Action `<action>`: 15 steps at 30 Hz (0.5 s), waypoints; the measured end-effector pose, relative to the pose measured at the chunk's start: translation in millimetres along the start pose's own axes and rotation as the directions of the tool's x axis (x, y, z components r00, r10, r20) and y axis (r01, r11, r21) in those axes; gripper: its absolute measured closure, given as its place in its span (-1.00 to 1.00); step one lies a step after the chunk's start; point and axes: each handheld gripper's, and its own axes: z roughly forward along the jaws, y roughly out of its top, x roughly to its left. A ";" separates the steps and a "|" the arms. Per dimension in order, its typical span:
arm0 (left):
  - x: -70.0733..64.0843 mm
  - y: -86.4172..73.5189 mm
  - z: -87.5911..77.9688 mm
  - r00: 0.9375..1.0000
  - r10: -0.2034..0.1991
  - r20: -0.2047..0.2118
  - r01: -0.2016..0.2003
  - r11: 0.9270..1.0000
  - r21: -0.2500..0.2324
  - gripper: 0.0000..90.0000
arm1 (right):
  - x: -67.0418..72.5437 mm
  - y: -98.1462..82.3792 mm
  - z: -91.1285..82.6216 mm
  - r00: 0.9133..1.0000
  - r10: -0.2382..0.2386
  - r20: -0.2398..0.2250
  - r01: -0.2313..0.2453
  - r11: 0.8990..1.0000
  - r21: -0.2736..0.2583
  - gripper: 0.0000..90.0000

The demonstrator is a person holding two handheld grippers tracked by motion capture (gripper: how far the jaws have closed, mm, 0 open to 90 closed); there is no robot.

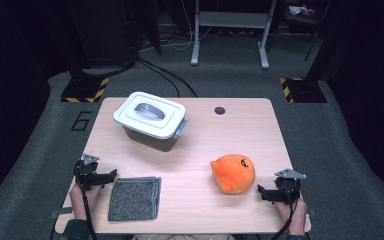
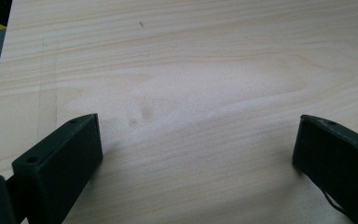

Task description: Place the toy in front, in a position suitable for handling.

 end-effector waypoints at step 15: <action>0.0 -0.1 -0.1 1.000 0.000 -0.001 0.000 1.000 0.001 -0.98 | 1.0 0.1 0.2 1.000 0.011 0.007 -0.011 1.000 -0.003 -0.99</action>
